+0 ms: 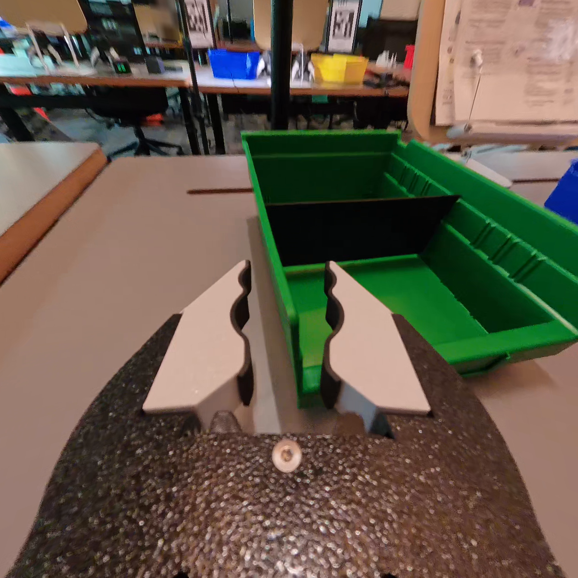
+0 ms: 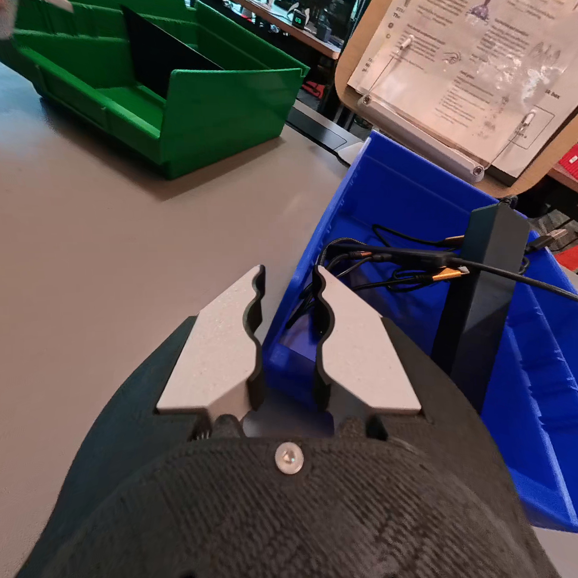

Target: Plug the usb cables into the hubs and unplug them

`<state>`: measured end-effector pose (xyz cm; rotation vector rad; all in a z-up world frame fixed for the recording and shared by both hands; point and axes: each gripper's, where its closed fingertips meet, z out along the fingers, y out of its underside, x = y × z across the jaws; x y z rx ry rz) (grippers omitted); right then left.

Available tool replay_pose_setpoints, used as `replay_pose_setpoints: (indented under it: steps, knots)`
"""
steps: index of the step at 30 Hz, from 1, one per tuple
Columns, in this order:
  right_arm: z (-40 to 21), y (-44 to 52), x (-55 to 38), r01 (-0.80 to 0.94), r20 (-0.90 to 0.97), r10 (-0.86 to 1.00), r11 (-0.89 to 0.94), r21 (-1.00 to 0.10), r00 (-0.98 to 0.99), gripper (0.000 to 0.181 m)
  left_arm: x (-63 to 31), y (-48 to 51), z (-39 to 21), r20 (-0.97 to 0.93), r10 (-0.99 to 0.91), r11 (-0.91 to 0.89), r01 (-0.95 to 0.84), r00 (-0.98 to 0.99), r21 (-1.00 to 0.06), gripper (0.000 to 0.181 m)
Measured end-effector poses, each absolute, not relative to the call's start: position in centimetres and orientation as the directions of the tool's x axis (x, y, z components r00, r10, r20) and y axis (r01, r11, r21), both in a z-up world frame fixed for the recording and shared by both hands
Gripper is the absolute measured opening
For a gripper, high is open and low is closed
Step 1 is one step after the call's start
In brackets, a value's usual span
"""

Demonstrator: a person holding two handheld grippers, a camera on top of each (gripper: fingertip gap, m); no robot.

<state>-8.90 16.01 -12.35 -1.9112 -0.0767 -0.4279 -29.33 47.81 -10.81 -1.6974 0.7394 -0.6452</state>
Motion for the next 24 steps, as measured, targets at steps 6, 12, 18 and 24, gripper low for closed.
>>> replay_pose_setpoints:
  steps: [6,12,18,24]
  knots:
    - [-12.2,15.9,-9.2,0.237,0.299,-0.125,-0.364,-0.901,0.946,0.035,-28.4,48.1,-11.5,0.119,-0.721,-0.259,-0.107,0.683,-0.960,0.022]
    - [-8.4,15.7,-10.2,0.220,0.260,-0.176,-0.222,-0.950,0.949,0.062,-30.2,48.4,-11.5,0.143,-0.658,-0.316,-0.099,0.739,-0.944,0.000]
    - [-4.5,17.2,-16.8,0.137,0.136,0.018,-0.023,-0.990,0.990,0.071,-30.1,47.2,-7.6,0.170,-0.671,-0.240,0.005,0.722,-0.971,0.002]
    - [-5.6,21.5,-17.7,0.039,0.038,0.012,-0.037,-0.999,0.999,0.071,-28.8,43.6,-0.6,-0.025,-0.646,0.009,-0.025,0.763,-1.000,0.002]
